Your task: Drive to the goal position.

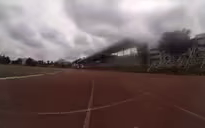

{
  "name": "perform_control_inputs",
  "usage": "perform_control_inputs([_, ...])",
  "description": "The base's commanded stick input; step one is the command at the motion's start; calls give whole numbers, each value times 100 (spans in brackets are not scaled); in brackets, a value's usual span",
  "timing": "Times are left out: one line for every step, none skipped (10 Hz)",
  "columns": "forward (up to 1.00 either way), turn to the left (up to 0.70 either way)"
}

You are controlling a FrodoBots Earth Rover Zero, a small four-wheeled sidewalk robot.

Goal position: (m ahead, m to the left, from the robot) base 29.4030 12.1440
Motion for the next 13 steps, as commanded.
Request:
perform_control_inputs([70,0])
perform_control_inputs([70,0])
perform_control_inputs([70,0])
perform_control_inputs([70,0])
perform_control_inputs([70,0])
perform_control_inputs([70,0])
perform_control_inputs([70,0])
perform_control_inputs([70,0])
perform_control_inputs([70,0])
perform_control_inputs([70,0])
perform_control_inputs([70,0])
perform_control_inputs([70,0])
perform_control_inputs([70,0])
